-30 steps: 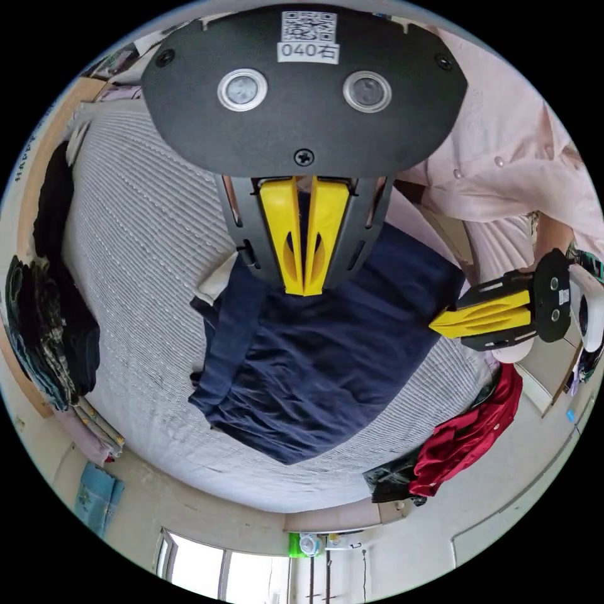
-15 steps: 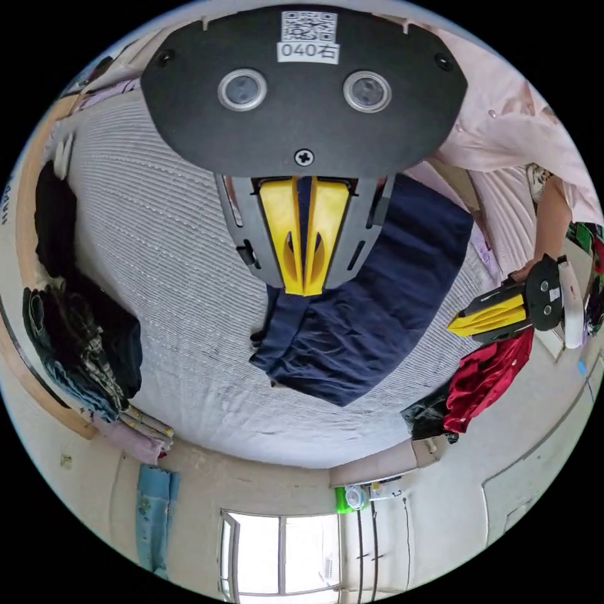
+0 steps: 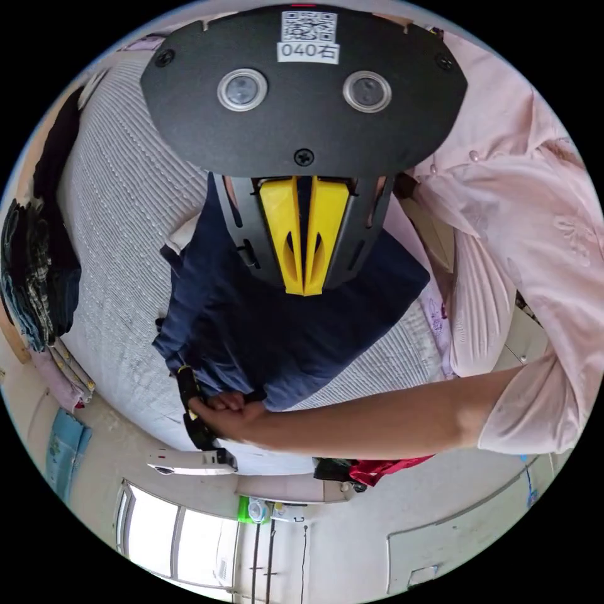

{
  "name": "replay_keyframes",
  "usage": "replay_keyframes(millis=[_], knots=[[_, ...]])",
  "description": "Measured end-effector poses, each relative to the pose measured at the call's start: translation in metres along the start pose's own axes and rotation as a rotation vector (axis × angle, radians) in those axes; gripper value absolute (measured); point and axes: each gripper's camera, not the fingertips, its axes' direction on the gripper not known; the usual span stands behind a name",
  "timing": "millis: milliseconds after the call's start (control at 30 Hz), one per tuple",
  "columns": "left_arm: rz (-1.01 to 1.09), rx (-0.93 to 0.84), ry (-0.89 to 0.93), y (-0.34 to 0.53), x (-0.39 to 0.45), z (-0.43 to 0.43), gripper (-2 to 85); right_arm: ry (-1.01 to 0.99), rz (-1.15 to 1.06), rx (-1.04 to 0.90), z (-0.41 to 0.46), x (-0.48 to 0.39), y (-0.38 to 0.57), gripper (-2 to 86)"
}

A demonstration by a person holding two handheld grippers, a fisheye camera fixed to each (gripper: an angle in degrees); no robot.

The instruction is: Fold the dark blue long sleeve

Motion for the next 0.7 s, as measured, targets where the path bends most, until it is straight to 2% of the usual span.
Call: replay_keyframes(millis=[100,167,333,533,633,700], knots=[[-0.081,-0.011,0.081,-0.024,-0.030,0.023,-0.9,-0.027,0.042,-0.114,0.034,0.001,0.027,-1.0],[-0.111,-0.019,0.120,-0.036,-0.044,0.028,-0.9,-0.064,0.094,-0.014,0.032,0.002,0.052,-1.0],[-0.201,-0.033,0.150,-0.063,-0.075,0.033,-0.9,-0.109,0.143,0.001,0.031,-0.003,0.080,-1.0],[-0.113,-0.059,0.087,-0.075,-0.067,0.028,-0.9,-0.144,0.188,-0.020,0.015,0.003,0.078,-1.0],[-0.012,0.012,0.070,-0.063,-0.059,-0.014,-0.9,-0.044,0.178,0.083,-0.014,0.015,0.065,-1.0],[-0.003,0.057,0.096,-0.057,-0.060,-0.037,-0.9,0.049,0.209,0.069,-0.008,0.025,0.058,-1.0]])
